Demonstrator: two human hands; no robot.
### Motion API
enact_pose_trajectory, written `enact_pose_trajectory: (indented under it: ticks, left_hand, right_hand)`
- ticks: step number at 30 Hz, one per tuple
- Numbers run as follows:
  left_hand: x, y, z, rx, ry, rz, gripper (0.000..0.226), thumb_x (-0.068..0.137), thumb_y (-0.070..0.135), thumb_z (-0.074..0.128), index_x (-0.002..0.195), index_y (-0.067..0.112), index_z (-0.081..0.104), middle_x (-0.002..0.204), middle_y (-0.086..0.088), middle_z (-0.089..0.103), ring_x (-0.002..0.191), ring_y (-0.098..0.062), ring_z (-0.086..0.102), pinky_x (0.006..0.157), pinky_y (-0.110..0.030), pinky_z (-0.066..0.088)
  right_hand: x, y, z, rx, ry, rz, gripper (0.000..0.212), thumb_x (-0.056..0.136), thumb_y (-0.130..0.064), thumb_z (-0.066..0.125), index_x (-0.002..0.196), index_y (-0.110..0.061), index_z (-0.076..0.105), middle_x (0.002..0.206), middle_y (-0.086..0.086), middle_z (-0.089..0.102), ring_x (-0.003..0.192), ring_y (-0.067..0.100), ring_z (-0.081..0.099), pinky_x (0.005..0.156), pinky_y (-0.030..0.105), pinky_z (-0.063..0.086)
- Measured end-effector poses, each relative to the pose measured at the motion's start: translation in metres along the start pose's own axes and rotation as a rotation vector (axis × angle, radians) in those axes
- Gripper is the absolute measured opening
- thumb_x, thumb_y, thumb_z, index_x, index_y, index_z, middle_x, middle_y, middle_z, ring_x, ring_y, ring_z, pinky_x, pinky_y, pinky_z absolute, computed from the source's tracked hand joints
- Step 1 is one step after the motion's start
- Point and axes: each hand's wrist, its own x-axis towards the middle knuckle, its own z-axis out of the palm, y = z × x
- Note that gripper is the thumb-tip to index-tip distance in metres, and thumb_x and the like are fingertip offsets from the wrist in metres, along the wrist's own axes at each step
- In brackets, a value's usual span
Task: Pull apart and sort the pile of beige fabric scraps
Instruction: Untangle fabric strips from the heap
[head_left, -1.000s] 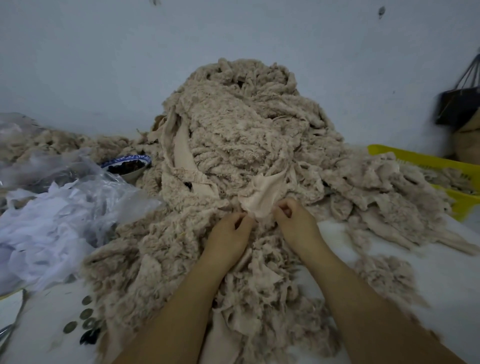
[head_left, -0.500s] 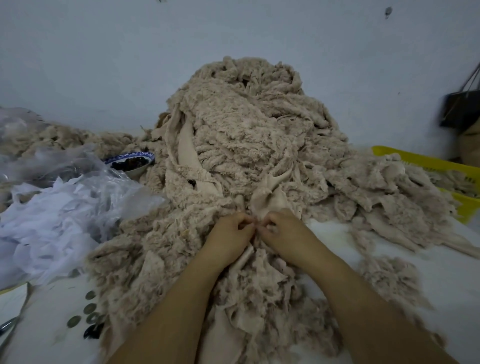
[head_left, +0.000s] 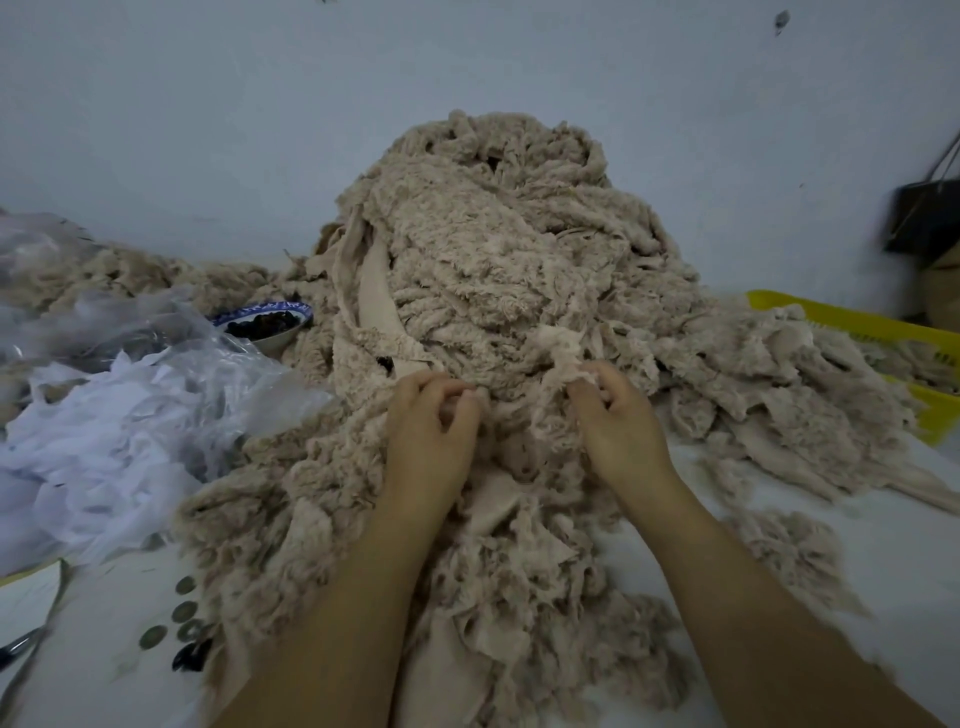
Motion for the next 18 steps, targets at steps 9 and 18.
enact_pose_trajectory:
  ticks: [9,18]
  left_hand:
    - [-0.022,0.01,0.017,-0.08,-0.441,0.183,0.014,0.093,0.025,0.064,0.089,0.036,0.056,0.084,0.015,0.062,0.078,0.002,0.058,0.067,-0.016,0.043]
    - [-0.003,-0.007,0.008,-0.398,-0.102,-0.33,0.021,0.102,0.017,0.051,0.106,0.004,0.067,0.071,0.001,0.071,0.07,-0.02,0.068,0.061,-0.031,0.054]
  right_hand:
    - [-0.013,-0.013,0.02,0.115,-0.232,-0.046,0.036,0.098,-0.029,0.051,0.069,-0.039,0.071,0.074,-0.015,0.071,0.07,-0.001,0.064,0.069,0.018,0.049]
    - [-0.013,-0.006,0.015,-0.042,-0.049,-0.139,0.024,0.101,-0.049,0.04,0.092,-0.045,0.062,0.1,-0.018,0.064,0.092,-0.007,0.061,0.077,0.015,0.046]
